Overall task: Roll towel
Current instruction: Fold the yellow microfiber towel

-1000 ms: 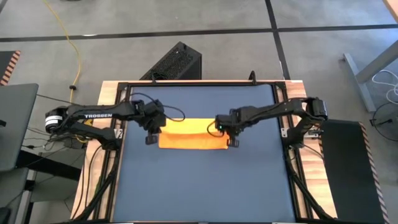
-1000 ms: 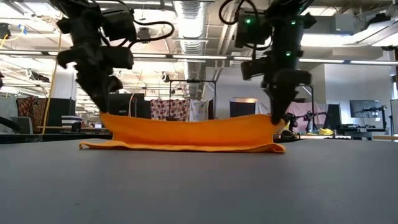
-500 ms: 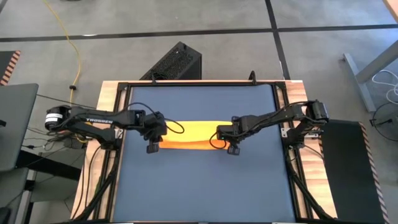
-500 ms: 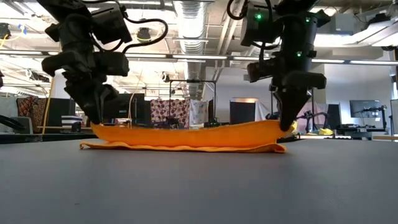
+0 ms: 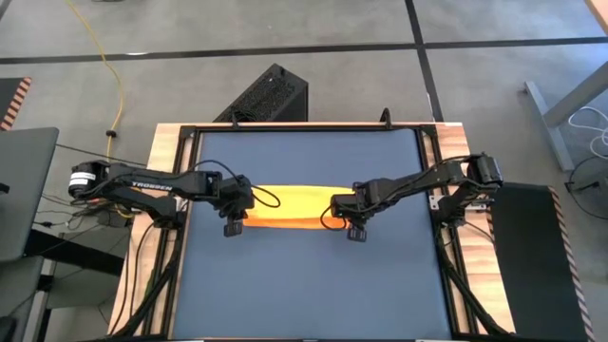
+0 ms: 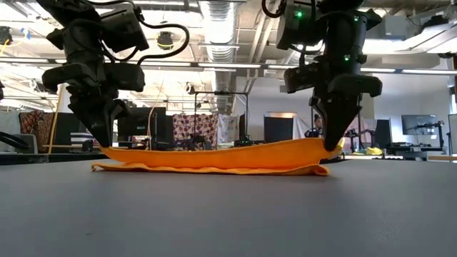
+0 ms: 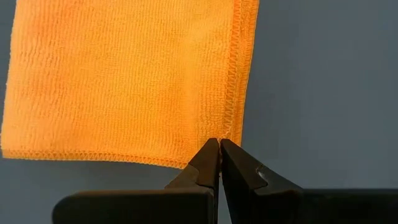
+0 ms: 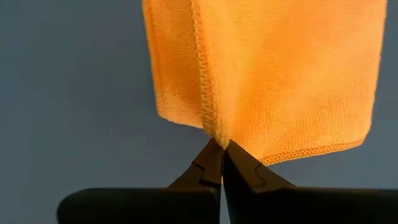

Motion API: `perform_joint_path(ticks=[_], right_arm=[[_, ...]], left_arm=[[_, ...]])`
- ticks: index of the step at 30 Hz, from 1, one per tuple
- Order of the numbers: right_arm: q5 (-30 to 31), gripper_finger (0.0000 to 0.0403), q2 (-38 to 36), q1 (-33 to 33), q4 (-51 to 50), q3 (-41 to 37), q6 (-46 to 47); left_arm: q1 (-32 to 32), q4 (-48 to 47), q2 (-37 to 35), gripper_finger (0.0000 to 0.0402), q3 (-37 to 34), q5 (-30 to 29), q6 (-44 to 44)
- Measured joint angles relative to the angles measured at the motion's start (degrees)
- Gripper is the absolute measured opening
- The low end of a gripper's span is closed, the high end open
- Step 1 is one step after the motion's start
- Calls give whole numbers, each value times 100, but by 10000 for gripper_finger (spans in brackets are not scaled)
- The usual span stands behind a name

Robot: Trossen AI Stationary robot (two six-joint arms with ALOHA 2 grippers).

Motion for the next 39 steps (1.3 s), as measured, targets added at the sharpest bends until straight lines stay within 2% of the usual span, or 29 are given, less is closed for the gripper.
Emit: perform_joint_path(ticks=[32, 39], right_arm=[[-172, 29, -81, 232, -360, 234, 76], [-212, 58, -80, 246, -397, 234, 96]], left_arm=[[7, -211, 0, 0, 2, -179, 114], [7, -200, 0, 0, 2, -197, -115]])
